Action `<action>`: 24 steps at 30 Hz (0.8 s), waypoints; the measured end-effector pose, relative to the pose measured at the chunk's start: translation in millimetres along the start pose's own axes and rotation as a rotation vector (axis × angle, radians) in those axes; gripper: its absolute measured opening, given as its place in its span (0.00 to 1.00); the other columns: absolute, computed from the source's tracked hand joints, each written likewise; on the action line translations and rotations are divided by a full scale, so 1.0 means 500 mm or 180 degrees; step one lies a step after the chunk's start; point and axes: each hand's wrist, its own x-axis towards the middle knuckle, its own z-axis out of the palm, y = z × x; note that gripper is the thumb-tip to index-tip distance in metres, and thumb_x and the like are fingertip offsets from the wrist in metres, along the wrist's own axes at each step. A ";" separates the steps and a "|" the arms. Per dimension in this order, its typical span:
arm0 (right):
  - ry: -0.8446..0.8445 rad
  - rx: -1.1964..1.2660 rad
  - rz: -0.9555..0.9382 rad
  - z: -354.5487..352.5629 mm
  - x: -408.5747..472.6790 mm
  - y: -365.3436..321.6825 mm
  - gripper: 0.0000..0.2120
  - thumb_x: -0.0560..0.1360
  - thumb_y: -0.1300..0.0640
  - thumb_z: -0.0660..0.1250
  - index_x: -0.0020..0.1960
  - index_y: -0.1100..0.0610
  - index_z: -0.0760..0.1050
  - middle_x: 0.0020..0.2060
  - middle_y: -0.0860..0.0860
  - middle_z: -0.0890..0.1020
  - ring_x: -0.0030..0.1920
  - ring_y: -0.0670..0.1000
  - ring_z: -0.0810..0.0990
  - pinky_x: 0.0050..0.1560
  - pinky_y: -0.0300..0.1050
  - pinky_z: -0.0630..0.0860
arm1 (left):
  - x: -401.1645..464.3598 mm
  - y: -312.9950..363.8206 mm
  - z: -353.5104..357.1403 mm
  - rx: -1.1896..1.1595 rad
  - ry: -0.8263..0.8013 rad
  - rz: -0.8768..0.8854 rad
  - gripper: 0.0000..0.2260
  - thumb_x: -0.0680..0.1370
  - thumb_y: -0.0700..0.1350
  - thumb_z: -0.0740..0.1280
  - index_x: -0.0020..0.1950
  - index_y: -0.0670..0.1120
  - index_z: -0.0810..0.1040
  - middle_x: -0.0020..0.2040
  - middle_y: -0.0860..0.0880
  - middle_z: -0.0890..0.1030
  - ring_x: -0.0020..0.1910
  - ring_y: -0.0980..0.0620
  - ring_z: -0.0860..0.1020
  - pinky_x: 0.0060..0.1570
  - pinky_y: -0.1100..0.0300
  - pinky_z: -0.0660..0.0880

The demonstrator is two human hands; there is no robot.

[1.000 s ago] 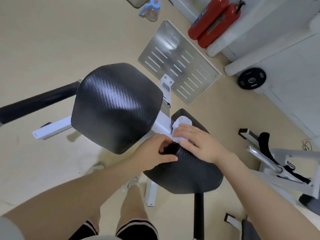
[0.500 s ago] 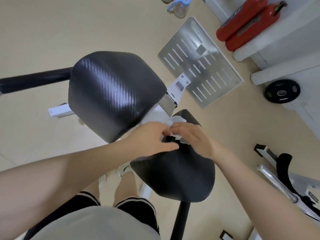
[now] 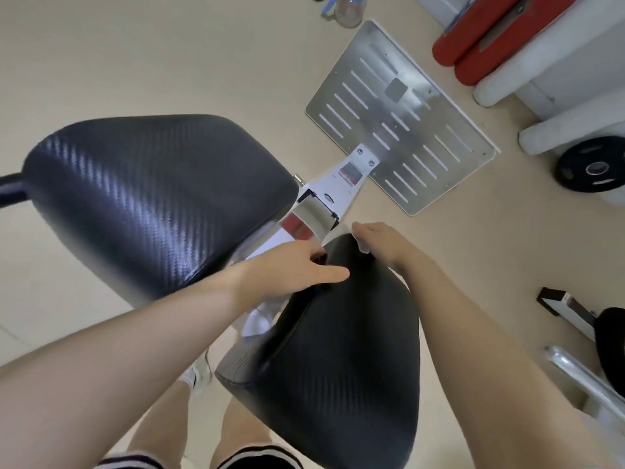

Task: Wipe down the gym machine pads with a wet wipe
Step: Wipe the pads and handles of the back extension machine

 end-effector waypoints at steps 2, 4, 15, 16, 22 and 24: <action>0.0192 0.0067 0.0048 -0.001 -0.007 0.019 0.20 0.80 0.49 0.51 0.42 0.61 0.73 0.36 0.48 0.74 0.40 0.50 0.71 0.45 0.44 0.63 | 0.002 0.003 -0.005 -0.0091 -0.0174 0.0045 0.23 0.70 0.60 0.68 0.59 0.48 0.76 0.56 0.51 0.80 0.56 0.52 0.77 0.62 0.52 0.71; 0.0273 0.0209 0.0185 0.002 -0.006 0.021 0.23 0.80 0.47 0.48 0.45 0.60 0.76 0.41 0.49 0.79 0.46 0.53 0.75 0.50 0.45 0.64 | 0.002 0.013 -0.009 -0.0130 -0.0211 0.0102 0.28 0.63 0.62 0.67 0.57 0.47 0.77 0.54 0.50 0.81 0.55 0.50 0.78 0.61 0.49 0.72; -0.0130 0.0892 0.0341 -0.056 -0.078 0.138 0.09 0.74 0.61 0.63 0.47 0.58 0.82 0.42 0.50 0.81 0.44 0.47 0.77 0.50 0.40 0.73 | 0.053 0.036 0.019 0.0213 0.0157 0.0337 0.27 0.72 0.47 0.71 0.70 0.52 0.66 0.65 0.52 0.70 0.62 0.54 0.69 0.55 0.68 0.64; -0.0011 0.0988 0.0379 -0.057 -0.095 0.158 0.09 0.73 0.63 0.63 0.45 0.57 0.82 0.39 0.49 0.81 0.42 0.47 0.77 0.47 0.38 0.72 | 0.058 0.045 0.023 0.0419 0.0206 0.0357 0.28 0.72 0.48 0.70 0.70 0.51 0.66 0.66 0.50 0.69 0.63 0.52 0.69 0.57 0.66 0.63; 0.0345 0.1607 0.0174 -0.014 -0.085 0.138 0.06 0.73 0.62 0.67 0.47 0.56 0.82 0.35 0.49 0.79 0.35 0.46 0.74 0.35 0.33 0.69 | 0.070 0.063 0.033 0.0676 0.0296 0.0247 0.26 0.72 0.48 0.71 0.69 0.49 0.68 0.66 0.48 0.69 0.64 0.51 0.69 0.55 0.65 0.63; 0.0292 0.1694 0.0170 -0.011 -0.073 0.128 0.07 0.73 0.61 0.68 0.49 0.57 0.82 0.37 0.50 0.79 0.35 0.46 0.74 0.35 0.34 0.69 | 0.067 0.059 0.034 0.0656 0.0394 0.0280 0.25 0.72 0.47 0.71 0.68 0.48 0.69 0.65 0.49 0.70 0.63 0.51 0.69 0.54 0.65 0.63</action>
